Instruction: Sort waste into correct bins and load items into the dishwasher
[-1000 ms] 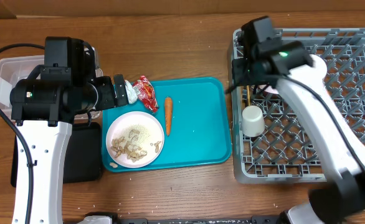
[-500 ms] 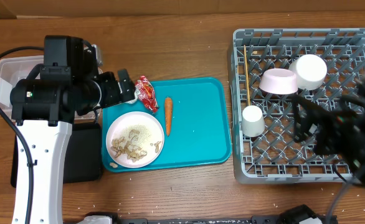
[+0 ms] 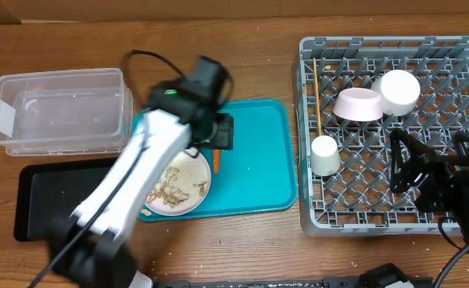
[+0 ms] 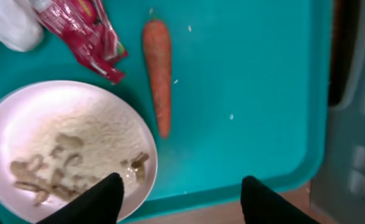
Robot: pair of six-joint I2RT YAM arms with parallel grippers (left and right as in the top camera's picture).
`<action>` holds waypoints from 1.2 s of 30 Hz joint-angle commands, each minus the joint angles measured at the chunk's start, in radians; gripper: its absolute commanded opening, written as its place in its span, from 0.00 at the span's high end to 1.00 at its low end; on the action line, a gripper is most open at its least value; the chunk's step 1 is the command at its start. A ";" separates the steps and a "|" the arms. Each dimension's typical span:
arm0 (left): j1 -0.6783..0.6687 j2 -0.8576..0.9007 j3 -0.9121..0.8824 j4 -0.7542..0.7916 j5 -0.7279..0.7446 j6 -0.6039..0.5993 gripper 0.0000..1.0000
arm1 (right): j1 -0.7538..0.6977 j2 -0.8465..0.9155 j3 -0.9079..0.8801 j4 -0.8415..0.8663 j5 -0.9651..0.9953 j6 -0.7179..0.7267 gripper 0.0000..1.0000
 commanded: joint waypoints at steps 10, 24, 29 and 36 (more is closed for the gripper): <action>-0.005 0.323 -0.016 0.172 -0.110 -0.104 0.42 | -0.002 0.000 0.001 0.005 0.010 0.005 0.00; 0.004 0.400 -0.003 0.175 -0.140 -0.159 0.86 | -0.002 0.000 0.001 0.005 0.010 0.005 0.00; 0.019 0.324 0.035 0.137 -0.146 -0.195 0.96 | -0.002 0.000 0.001 0.005 0.010 0.005 0.00; 0.063 0.109 0.055 0.029 -0.173 -0.257 0.96 | -0.002 0.000 0.001 0.005 0.010 0.005 0.00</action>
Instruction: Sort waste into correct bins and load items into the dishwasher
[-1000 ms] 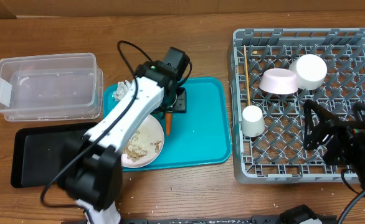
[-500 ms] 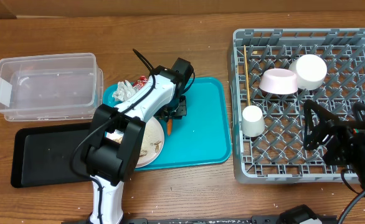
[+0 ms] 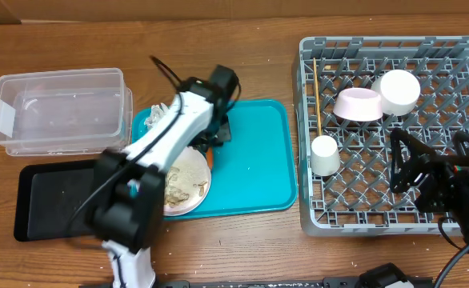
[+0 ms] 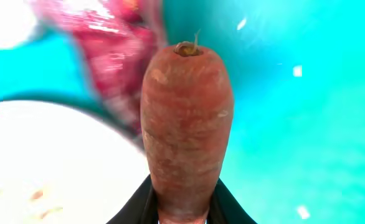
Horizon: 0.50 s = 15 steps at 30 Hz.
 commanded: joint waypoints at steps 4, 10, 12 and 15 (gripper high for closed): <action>0.087 -0.231 0.042 -0.191 -0.108 -0.173 0.96 | -0.002 0.000 0.001 0.005 0.010 0.005 0.00; 0.281 -0.301 -0.018 -0.350 -0.144 -0.223 0.96 | -0.002 0.000 0.001 0.005 0.010 0.005 0.00; 0.357 -0.314 -0.079 -0.356 -0.144 -0.223 0.96 | -0.002 0.000 0.001 0.005 0.010 0.005 0.00; 0.470 -0.332 -0.194 -0.336 -0.145 -0.222 0.96 | -0.002 0.000 0.001 0.005 0.010 0.005 0.00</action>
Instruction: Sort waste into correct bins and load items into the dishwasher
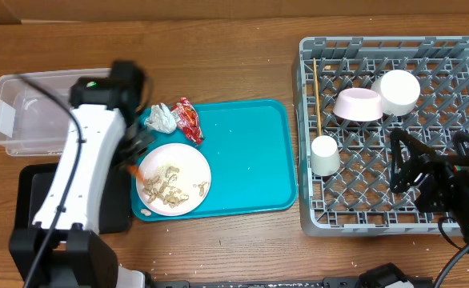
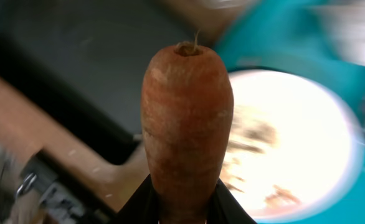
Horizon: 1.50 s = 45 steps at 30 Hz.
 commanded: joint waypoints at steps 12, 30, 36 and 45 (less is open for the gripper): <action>0.368 -0.032 -0.206 0.196 0.077 0.117 0.36 | -0.002 0.000 0.001 0.005 0.010 0.004 0.00; -0.204 -0.026 -0.102 0.644 0.175 0.574 0.17 | -0.002 0.000 0.001 0.005 0.010 0.004 0.00; -0.288 0.176 -0.102 0.780 0.108 0.483 0.21 | -0.002 0.000 0.001 0.005 0.010 0.004 0.00; -0.286 0.357 -0.102 0.797 0.090 0.439 0.34 | -0.002 0.000 0.001 0.005 0.010 0.004 0.00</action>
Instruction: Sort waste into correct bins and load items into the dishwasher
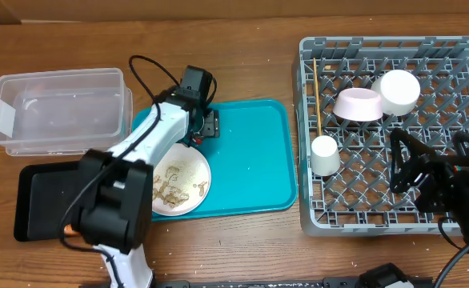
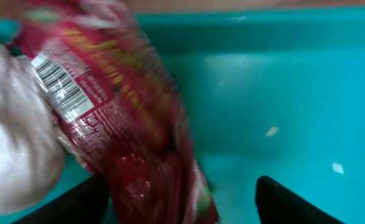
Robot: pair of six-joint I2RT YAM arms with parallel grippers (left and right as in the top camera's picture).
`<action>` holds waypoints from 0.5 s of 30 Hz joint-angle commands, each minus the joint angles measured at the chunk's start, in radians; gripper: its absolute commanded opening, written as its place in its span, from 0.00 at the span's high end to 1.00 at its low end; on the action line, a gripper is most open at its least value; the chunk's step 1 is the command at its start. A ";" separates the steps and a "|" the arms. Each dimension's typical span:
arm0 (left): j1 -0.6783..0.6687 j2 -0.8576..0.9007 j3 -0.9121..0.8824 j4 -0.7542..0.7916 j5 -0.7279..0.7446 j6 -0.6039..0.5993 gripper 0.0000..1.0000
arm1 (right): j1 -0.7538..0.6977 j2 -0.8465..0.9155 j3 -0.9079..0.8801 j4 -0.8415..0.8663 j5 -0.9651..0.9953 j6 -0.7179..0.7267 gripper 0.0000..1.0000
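A red snack wrapper [image 2: 126, 118] lies at the back left of the teal tray [image 1: 250, 160], next to a crumpled white tissue [image 2: 11, 124]. My left gripper [image 2: 182, 190] is open right over it, one finger on each side of the wrapper's near end; from overhead the left gripper [image 1: 204, 126] hides both pieces of waste. A white plate [image 1: 178, 180] with food scraps sits at the tray's front left. The carrot is not in the fingers; a small orange bit [image 1: 66, 230] shows at the black bin's front edge. My right gripper [image 1: 406, 164] hangs open over the dish rack.
A clear plastic container [image 1: 58, 108] stands at the back left, with the black bin [image 1: 42, 200] in front of it. The grey dish rack [image 1: 394, 224] on the right holds a pink bowl [image 1: 357, 104], a white bowl [image 1: 400, 90], a white cup [image 1: 325, 154] and a chopstick [image 1: 318, 96].
My left gripper held the carrot at the plate's left side by the black bin. Now it is open and empty over the red wrapper at the tray's back left. The right arm has not moved.
My left gripper was open above the carrot on the tray beside the plate. Then it was shut on the carrot, first over the tray, then by the black bin. Now the carrot has left the fingers and the gripper is back on the tray at the wrapper.
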 commanded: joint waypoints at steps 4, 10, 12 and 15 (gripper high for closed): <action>0.003 0.032 0.011 0.010 -0.003 -0.021 0.94 | -0.002 0.000 0.001 0.005 0.010 0.005 0.00; 0.002 -0.009 0.160 -0.171 0.011 -0.012 0.96 | -0.002 0.000 0.001 0.005 0.010 0.005 0.00; 0.009 -0.031 0.241 -0.261 -0.007 -0.012 0.96 | -0.002 0.000 0.001 0.005 0.010 0.005 0.00; 0.039 -0.067 0.352 -0.379 -0.062 -0.031 0.96 | -0.002 0.000 0.001 0.005 0.010 0.005 0.00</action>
